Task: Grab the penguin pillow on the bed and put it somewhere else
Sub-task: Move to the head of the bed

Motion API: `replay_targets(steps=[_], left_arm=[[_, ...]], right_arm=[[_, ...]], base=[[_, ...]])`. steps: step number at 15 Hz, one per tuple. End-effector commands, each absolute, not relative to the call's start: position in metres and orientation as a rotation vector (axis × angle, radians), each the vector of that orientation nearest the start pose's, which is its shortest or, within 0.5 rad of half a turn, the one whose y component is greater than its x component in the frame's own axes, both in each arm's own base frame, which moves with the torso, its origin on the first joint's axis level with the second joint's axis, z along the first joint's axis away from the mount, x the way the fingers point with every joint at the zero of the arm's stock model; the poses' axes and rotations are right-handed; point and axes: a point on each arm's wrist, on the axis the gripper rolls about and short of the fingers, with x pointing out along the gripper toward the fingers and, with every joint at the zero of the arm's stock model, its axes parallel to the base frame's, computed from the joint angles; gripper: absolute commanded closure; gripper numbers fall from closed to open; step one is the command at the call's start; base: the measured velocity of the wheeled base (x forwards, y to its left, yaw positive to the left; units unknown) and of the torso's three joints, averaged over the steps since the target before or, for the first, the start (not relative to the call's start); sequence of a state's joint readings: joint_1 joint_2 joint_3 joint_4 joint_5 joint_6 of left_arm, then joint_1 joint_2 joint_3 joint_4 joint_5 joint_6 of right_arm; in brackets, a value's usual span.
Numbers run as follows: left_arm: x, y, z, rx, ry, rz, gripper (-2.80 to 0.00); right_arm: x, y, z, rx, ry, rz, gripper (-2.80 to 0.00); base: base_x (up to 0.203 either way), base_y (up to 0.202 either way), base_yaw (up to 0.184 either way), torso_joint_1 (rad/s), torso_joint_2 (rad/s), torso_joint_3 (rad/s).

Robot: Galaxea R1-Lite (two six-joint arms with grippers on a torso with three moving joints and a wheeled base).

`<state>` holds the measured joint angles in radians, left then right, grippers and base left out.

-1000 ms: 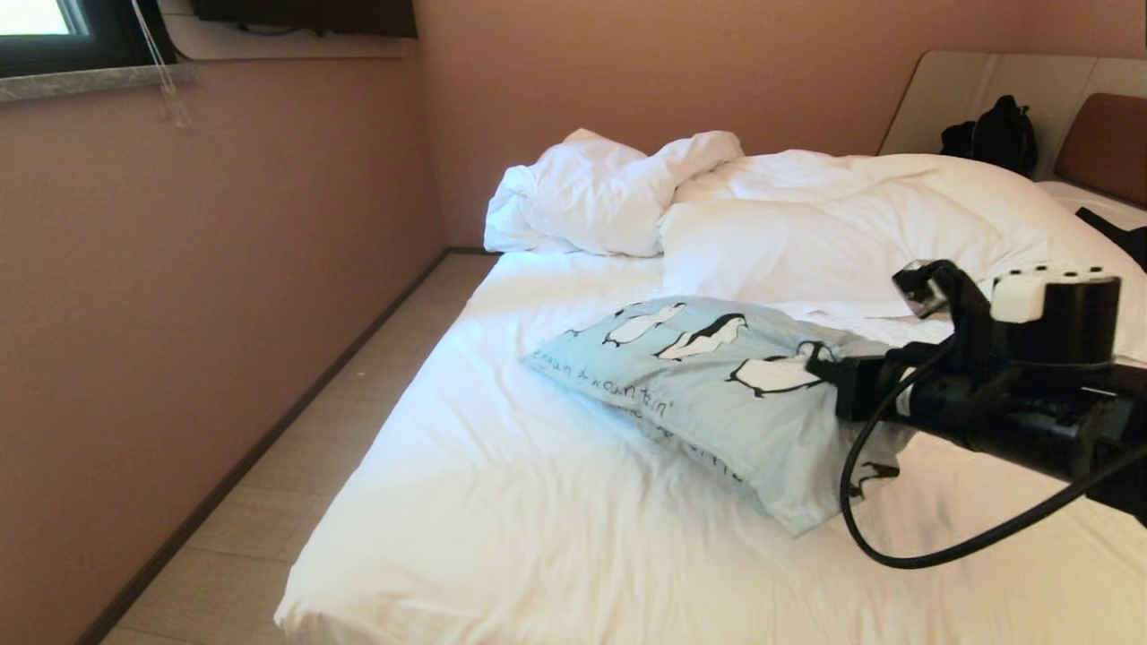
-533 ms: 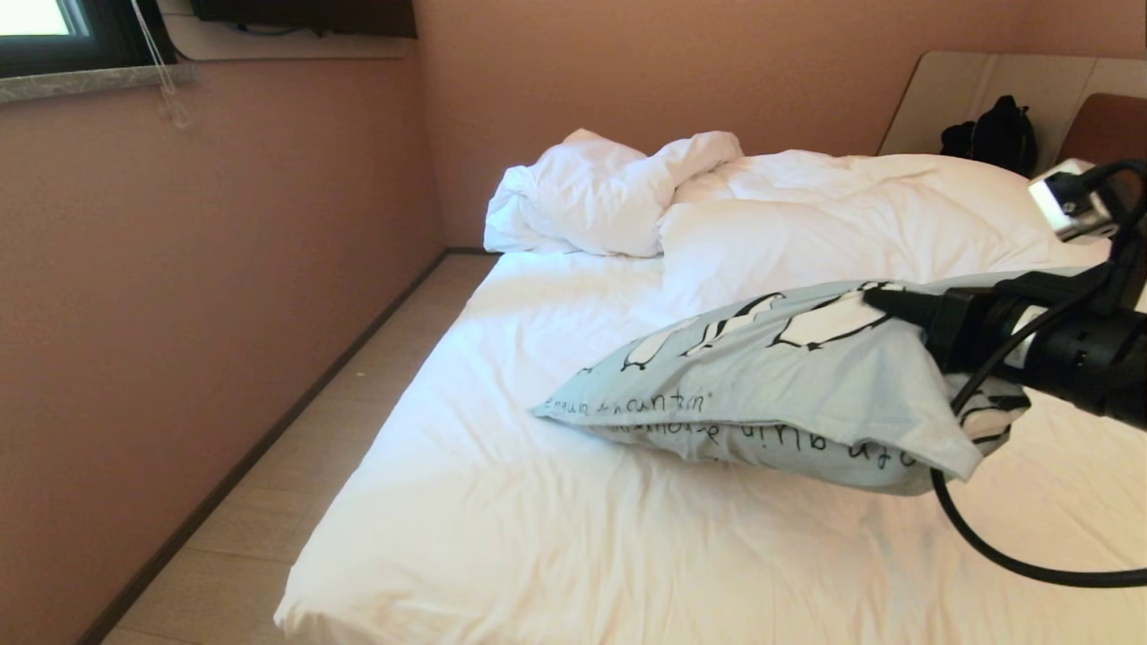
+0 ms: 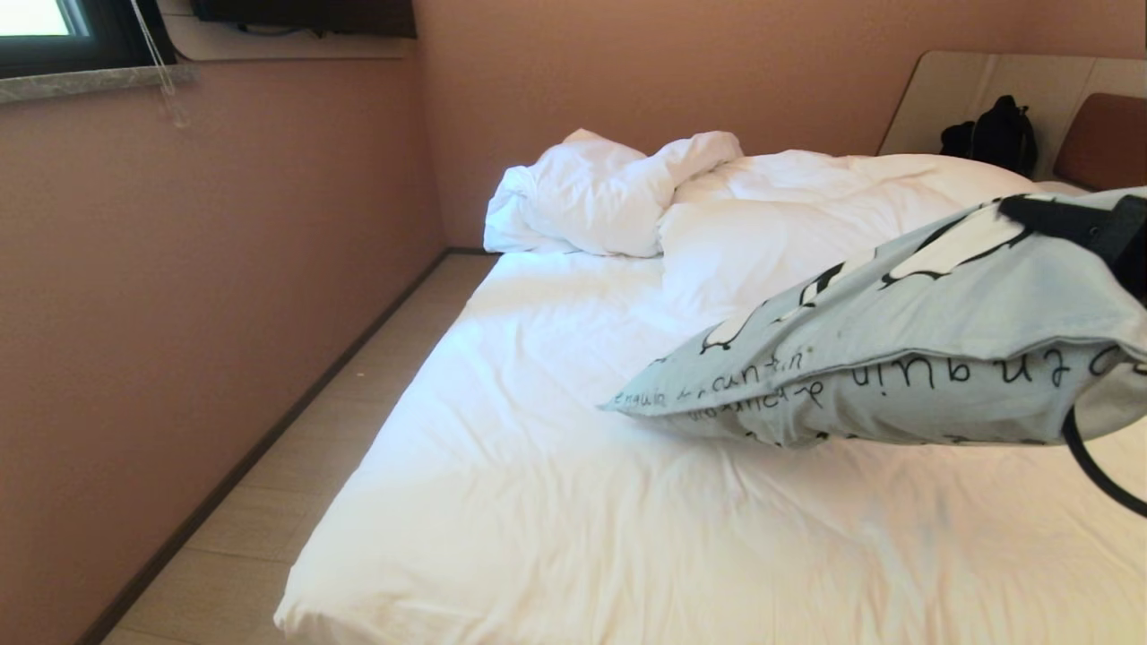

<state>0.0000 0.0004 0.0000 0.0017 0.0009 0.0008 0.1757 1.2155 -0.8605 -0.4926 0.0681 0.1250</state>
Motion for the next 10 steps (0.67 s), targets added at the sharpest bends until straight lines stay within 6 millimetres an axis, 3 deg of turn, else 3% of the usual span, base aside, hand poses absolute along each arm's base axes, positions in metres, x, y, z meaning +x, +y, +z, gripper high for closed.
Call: replay_targets(steps=[1,5,10], left_arm=[[-0.023,0.000,0.075,0.000,0.003,0.002,0.00],[-0.023,0.000,0.075,0.000,0.003,0.002,0.00],[-0.023,0.000,0.075,-0.002,0.003,0.003,0.00]], right_arm=[[0.169,0.027,0.318,0.133,-0.187,0.228,0.00],[0.156,0.020,0.326,0.131,-0.237,0.203,0.00],[0.156,0.020,0.326,0.131,-0.235,0.203,0.00]], base=[[0.000,0.000,0.000,0.000,0.00,0.000],[0.000,0.000,0.000,0.000,0.00,0.000],[0.000,0.000,0.000,0.000,0.00,0.000]])
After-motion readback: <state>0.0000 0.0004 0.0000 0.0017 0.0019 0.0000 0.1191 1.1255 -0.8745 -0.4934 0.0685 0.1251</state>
